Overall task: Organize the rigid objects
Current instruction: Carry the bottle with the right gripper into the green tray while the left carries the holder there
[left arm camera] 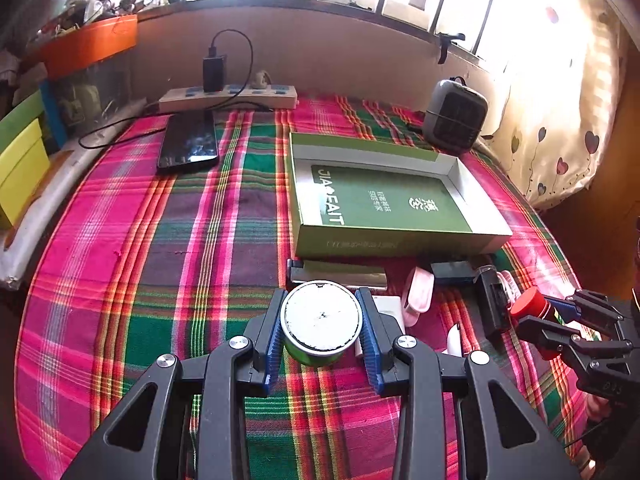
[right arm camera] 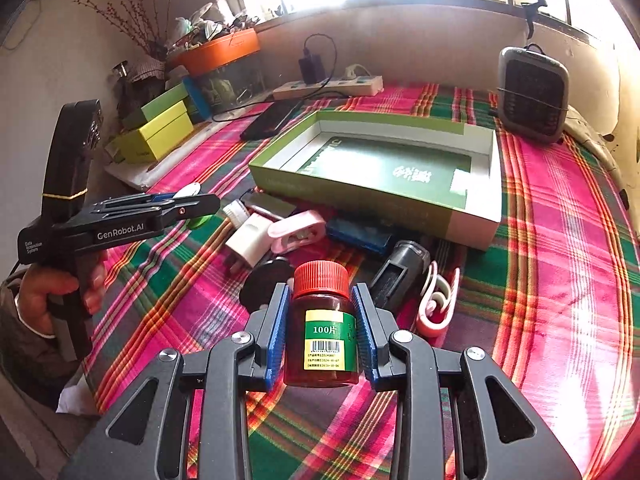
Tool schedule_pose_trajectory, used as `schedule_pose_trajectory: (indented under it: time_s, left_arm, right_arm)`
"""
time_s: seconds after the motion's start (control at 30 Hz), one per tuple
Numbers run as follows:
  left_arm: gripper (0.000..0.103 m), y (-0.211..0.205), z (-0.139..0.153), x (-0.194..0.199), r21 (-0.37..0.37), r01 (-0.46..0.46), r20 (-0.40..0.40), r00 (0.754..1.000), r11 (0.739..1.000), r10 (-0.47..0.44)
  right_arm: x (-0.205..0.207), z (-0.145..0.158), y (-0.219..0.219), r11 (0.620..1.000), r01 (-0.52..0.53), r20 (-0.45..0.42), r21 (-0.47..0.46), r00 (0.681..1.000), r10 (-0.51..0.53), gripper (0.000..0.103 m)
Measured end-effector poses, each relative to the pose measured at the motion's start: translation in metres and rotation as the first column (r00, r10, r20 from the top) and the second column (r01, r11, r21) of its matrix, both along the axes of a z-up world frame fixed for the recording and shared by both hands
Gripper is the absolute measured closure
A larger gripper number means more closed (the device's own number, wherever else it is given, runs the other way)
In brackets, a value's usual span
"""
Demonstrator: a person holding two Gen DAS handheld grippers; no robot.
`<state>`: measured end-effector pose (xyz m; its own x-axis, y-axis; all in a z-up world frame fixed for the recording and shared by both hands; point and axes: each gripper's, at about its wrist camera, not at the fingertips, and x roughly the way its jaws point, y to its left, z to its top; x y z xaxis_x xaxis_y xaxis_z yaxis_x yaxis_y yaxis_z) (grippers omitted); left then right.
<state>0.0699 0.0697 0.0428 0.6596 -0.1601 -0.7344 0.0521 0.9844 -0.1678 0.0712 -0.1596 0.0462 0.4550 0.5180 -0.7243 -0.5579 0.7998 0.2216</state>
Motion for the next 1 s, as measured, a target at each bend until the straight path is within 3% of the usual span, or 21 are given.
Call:
schedule_pose_trajectory:
  time_s: [0.5, 1.0]
  left_arm:
    - [0.07, -0.004, 0.022, 0.06, -0.018, 0.052, 0.035, 0.998, 0.998, -0.051]
    - [0.07, -0.016, 0.002, 0.119, 0.002, 0.068, -0.003, 0.998, 0.998, -0.068]
  right_arm:
    - [0.067, 0.029, -0.016, 0.987, 0.158, 0.021, 0.006, 0.987, -0.158, 0.07]
    - [0.134, 0.0, -0.013, 0.97, 0.238, -0.017, -0.049, 0.971, -0.239, 0.07]
